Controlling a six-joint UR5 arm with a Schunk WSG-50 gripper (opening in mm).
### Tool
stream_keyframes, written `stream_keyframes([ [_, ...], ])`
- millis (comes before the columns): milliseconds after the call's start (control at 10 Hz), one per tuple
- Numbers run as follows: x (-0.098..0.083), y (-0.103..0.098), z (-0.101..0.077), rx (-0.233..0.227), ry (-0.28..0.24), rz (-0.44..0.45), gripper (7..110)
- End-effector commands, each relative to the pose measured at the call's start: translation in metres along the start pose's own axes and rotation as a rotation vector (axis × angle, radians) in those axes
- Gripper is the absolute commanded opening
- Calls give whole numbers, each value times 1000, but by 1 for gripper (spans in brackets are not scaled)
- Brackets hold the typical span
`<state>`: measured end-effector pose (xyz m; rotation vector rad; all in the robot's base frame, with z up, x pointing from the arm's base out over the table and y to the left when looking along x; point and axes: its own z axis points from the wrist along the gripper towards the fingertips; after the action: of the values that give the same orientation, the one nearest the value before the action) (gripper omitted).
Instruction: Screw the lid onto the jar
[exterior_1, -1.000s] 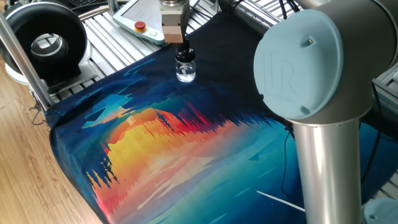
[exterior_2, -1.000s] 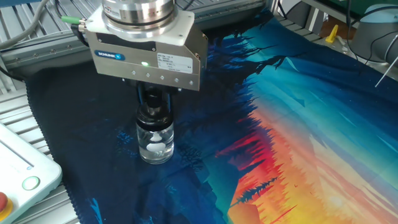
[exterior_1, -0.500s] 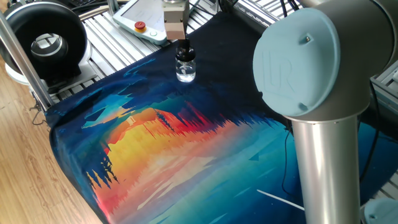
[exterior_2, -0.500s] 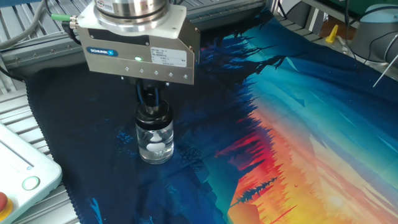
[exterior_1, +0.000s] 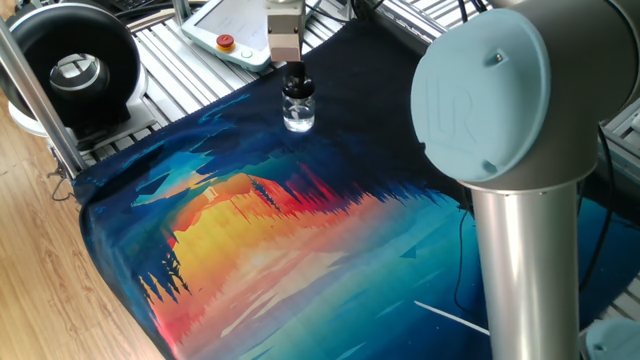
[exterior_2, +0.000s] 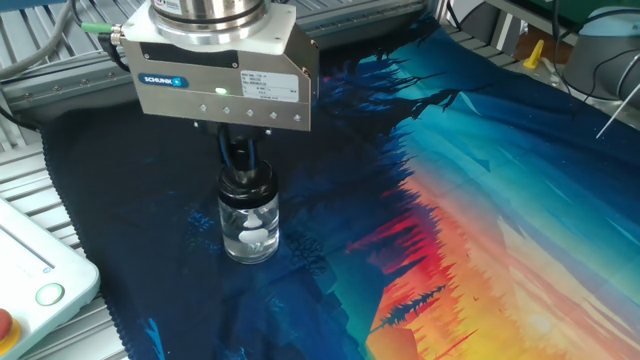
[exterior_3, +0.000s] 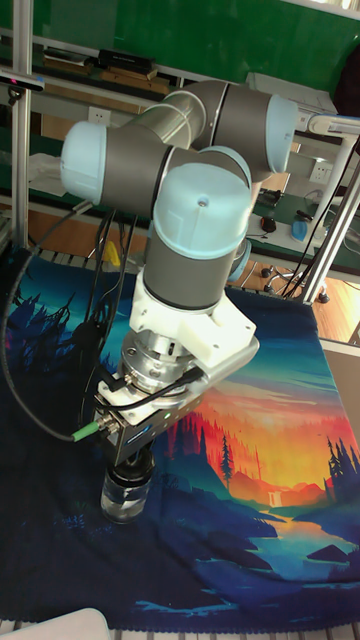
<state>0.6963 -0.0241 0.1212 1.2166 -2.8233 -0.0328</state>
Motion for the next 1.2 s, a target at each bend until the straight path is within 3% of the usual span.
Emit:
stream_keyframes([
  [0,0,13,2,-57,-4,-18,22],
  [100,2,15,0,-65,4,-25,22],
  [200,5,14,-3,-76,9,-54,44],
  [1100,8,2,0,-30,5,-10,44],
])
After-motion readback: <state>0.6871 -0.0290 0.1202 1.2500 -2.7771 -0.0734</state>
